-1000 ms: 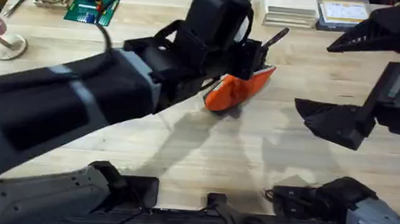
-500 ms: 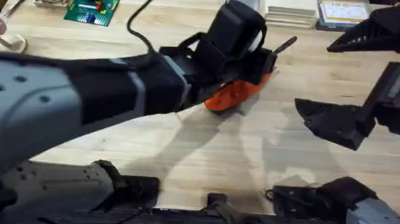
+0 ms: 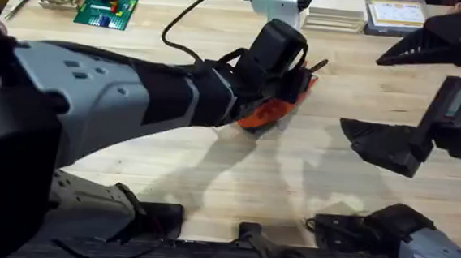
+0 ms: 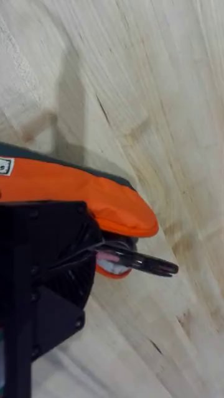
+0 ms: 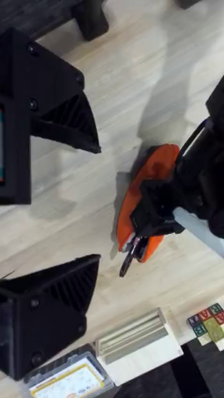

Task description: Unzip the bag, pick up the pens from the table one at a time and place them inside, then zip the bag closed.

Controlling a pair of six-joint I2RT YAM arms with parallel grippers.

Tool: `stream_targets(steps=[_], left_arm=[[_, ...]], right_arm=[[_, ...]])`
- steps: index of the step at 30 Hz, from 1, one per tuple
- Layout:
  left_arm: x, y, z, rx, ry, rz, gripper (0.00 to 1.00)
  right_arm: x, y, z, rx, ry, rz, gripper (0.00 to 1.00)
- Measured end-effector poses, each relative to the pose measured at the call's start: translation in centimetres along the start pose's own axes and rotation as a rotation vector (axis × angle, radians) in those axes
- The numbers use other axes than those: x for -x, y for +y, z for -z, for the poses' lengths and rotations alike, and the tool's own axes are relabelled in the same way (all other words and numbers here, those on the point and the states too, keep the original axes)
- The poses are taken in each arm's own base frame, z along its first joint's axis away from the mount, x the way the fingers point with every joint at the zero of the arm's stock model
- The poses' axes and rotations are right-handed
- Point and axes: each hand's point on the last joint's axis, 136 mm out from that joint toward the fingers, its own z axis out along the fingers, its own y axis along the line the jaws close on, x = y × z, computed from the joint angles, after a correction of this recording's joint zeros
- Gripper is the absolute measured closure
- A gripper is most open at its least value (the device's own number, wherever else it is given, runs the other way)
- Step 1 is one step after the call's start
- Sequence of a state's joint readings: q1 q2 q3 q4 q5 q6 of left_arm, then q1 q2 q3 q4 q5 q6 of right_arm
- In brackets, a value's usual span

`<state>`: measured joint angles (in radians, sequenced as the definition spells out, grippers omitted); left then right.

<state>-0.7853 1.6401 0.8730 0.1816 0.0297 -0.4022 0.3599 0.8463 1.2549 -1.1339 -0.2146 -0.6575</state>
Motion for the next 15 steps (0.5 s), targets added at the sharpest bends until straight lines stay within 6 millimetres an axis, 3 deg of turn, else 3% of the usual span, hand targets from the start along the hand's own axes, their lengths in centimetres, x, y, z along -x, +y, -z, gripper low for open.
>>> stream_targets(steps=[15], left_arm=[[-1.7, 1.6, 0.2, 0.083, 0.082, -0.029, 0.958]], right_arm=[[0.0, 0.0, 0.0, 0.000, 0.000, 0.000, 0.005]])
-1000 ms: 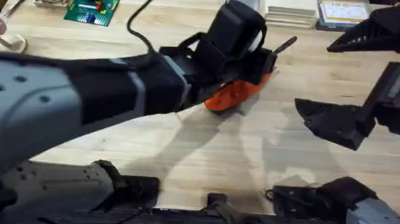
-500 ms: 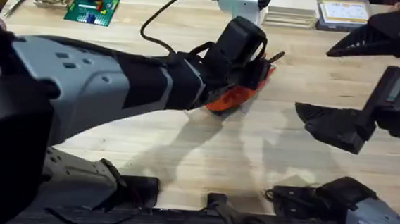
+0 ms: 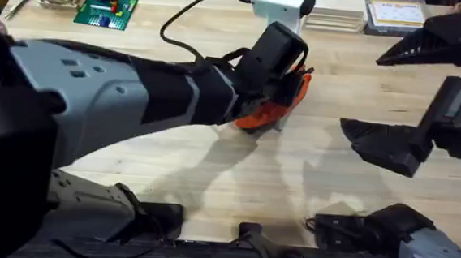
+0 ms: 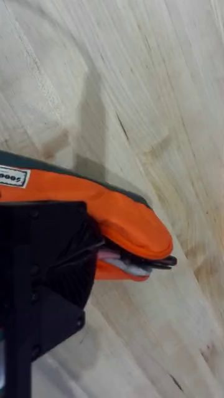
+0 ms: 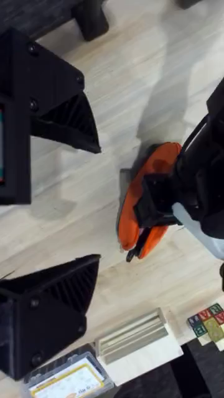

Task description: Unzip the bag, pick up the pens from the table one at a time and place them inside, then zip the bag closed.

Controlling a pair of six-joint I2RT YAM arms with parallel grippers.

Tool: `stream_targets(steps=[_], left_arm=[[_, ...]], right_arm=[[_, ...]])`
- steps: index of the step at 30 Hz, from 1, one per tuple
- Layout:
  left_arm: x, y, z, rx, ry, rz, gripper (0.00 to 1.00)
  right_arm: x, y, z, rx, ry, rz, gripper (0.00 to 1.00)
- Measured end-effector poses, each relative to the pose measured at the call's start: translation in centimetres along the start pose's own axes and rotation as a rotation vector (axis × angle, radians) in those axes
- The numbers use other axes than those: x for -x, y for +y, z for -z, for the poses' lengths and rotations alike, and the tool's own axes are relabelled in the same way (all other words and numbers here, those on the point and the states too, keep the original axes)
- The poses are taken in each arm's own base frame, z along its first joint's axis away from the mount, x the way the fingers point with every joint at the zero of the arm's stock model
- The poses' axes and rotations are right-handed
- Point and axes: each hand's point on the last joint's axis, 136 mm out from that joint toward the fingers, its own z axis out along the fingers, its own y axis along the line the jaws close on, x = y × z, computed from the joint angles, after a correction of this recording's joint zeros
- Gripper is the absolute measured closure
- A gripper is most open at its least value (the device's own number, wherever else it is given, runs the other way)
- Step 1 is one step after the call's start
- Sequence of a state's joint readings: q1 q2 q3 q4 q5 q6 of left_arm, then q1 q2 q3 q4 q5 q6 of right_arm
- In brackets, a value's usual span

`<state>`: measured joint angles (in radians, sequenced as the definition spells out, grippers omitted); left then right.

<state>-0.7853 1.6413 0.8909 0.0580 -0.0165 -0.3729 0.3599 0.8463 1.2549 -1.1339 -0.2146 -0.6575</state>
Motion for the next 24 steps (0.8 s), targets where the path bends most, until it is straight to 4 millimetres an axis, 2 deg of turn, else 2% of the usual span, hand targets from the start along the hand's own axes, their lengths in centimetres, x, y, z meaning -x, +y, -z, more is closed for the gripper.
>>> stream_targets(steps=[7, 15, 20, 24], left_arm=[[0.3, 0.0, 0.1, 0.002, -0.014, -0.027, 0.958], [1.6, -0.5, 1.2, -0.010, -0.053, -0.109, 0.957], [1.5, -0.4, 1.2, -0.009, -0.053, -0.138, 0.958], [2.2, -0.7, 1.2, -0.018, -0.082, -0.149, 0.958]], right_arm=[[0.0, 0.0, 0.0, 0.000, 0.000, 0.000, 0.006], [0.0, 0.0, 0.0, 0.000, 0.000, 0.000, 0.005], [0.0, 0.0, 0.0, 0.000, 0.000, 0.000, 0.006], [0.0, 0.0, 0.0, 0.000, 0.000, 0.000, 0.006]])
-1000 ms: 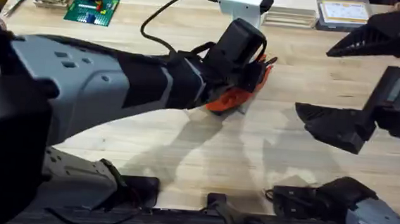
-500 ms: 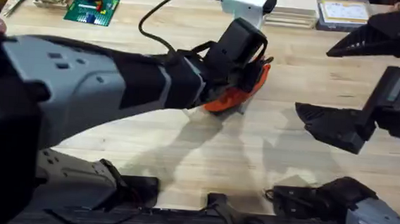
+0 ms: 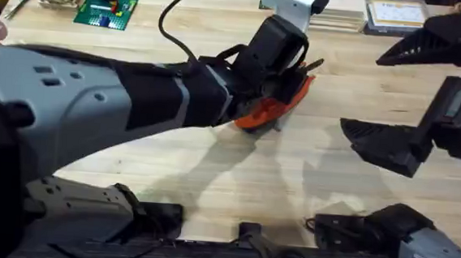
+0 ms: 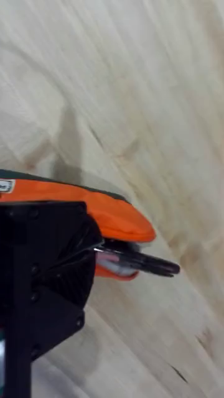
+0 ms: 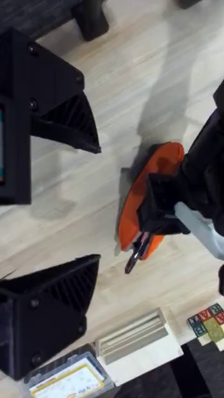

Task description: Unzip the bag, pick up the pens from the table one at a time and place them inside, then zip the bag closed.

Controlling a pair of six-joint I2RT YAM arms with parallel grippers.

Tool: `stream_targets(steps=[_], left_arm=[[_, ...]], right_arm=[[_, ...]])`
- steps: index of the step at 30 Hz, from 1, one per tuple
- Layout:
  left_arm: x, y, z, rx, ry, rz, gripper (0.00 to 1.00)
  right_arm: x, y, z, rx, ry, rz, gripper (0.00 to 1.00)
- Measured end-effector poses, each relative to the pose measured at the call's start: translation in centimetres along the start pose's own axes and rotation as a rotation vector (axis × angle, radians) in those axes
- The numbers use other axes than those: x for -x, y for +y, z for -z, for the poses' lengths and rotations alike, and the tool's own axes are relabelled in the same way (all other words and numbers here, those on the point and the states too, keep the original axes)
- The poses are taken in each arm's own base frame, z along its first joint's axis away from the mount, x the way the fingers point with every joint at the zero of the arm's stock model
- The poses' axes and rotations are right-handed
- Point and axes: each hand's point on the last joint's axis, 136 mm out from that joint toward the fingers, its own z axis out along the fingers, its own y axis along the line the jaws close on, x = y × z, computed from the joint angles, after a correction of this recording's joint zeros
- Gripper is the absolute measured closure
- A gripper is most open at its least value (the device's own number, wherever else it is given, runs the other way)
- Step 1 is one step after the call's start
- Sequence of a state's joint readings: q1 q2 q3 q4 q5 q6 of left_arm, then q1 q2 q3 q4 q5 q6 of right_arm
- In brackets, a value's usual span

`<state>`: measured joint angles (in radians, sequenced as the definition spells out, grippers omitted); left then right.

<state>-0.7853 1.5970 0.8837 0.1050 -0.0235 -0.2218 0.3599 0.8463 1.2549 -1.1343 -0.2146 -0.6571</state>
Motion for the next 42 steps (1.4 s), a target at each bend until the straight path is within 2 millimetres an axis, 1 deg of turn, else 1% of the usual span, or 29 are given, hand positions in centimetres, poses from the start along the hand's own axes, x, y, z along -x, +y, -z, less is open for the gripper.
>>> stream_targets(steps=[3, 5, 15, 20, 25, 33, 34, 35, 37, 39, 40, 41, 42], left_arm=[[0.9, -0.2, 0.0, -0.008, -0.037, -0.019, 0.958], [1.0, -0.2, 0.1, -0.008, -0.041, -0.033, 0.958], [-2.1, 0.5, 0.2, 0.021, 0.087, -0.061, 0.958], [-3.7, 1.1, 0.9, 0.044, 0.159, -0.062, 0.958], [-4.7, 1.5, 1.4, 0.067, 0.210, -0.042, 0.958], [-5.0, 1.6, 1.6, 0.072, 0.229, -0.035, 0.956], [-5.0, 1.6, 1.6, 0.072, 0.229, -0.035, 0.927], [-5.0, 1.6, 1.6, 0.071, 0.230, -0.037, 0.853], [-5.1, 1.5, 1.6, 0.070, 0.234, -0.038, 0.614], [-5.3, 1.6, 1.7, 0.074, 0.242, -0.039, 0.296], [-5.4, 1.6, 1.7, 0.076, 0.244, -0.039, 0.152], [-5.4, 1.6, 1.7, 0.076, 0.248, -0.036, 0.046], [-5.5, 1.6, 1.7, 0.076, 0.249, -0.037, 0.016]], right_arm=[[0.0, 0.0, 0.0, 0.000, 0.000, 0.000, 0.006], [0.0, 0.0, 0.0, 0.000, 0.000, 0.000, 0.006], [0.0, 0.0, 0.0, 0.000, 0.000, 0.000, 0.006], [0.0, 0.0, 0.0, 0.000, 0.000, 0.000, 0.006], [0.0, 0.0, 0.0, 0.000, 0.000, 0.000, 0.005], [0.0, 0.0, 0.0, 0.000, 0.000, 0.000, 0.005], [0.0, 0.0, 0.0, 0.001, -0.001, 0.000, 0.005], [0.0, 0.0, 0.0, 0.002, -0.001, 0.000, 0.005], [0.0, 0.0, 0.0, 0.002, -0.002, 0.000, 0.005], [0.0, 0.0, 0.0, 0.002, -0.002, 0.000, 0.005], [0.0, 0.0, 0.0, 0.002, -0.002, 0.000, 0.005], [0.0, 0.0, 0.0, 0.002, -0.002, 0.000, 0.005], [0.0, 0.0, 0.0, 0.002, -0.002, 0.000, 0.005]])
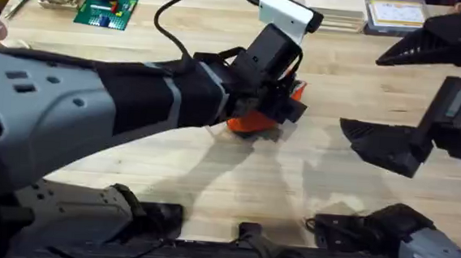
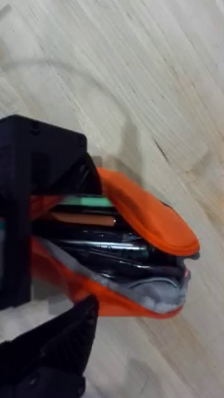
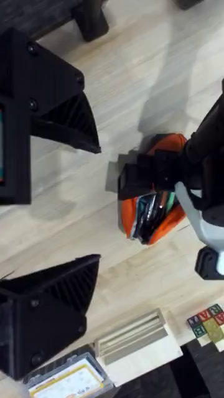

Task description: Unzip the bag, pick up the pens from the table one at a time and place them inside, then zip the bag closed.

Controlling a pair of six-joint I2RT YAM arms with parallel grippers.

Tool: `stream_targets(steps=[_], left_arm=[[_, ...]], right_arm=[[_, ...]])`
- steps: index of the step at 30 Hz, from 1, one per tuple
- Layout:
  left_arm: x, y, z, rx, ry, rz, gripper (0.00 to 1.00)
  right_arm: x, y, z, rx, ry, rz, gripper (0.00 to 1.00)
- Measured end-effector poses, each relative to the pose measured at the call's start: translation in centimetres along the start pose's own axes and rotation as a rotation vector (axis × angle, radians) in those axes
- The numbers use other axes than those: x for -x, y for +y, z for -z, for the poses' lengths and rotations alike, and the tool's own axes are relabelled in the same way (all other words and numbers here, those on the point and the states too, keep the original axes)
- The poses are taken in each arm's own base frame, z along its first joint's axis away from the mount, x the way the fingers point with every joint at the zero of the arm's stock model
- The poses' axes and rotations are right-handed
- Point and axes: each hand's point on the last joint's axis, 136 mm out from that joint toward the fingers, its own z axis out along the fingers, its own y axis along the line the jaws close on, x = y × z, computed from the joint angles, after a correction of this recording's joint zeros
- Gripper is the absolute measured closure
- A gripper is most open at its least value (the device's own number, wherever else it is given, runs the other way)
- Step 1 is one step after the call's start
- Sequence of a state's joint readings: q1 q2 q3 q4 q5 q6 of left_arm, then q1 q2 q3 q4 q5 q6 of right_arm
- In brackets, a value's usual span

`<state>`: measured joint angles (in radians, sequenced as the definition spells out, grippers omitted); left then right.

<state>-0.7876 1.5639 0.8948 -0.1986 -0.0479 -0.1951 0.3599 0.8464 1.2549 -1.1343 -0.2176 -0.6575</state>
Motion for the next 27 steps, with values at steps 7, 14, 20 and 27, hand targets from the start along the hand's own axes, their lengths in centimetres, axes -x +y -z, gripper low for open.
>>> stream_targets(steps=[7, 14, 20, 27], left_arm=[[0.0, 0.0, 0.0, 0.001, 0.000, 0.000, 0.006], [0.3, 0.0, 0.6, -0.002, -0.012, 0.000, 0.006], [2.3, -0.3, 4.1, -0.019, -0.089, 0.008, 0.005], [2.7, -0.1, 7.1, -0.021, -0.116, 0.010, 0.006]], right_arm=[[0.0, 0.0, 0.0, 0.000, 0.000, 0.000, 0.006], [0.0, 0.0, 0.0, 0.000, 0.000, 0.000, 0.006], [0.0, 0.0, 0.0, 0.000, 0.000, 0.000, 0.006], [0.0, 0.0, 0.0, 0.000, 0.000, 0.000, 0.005]])
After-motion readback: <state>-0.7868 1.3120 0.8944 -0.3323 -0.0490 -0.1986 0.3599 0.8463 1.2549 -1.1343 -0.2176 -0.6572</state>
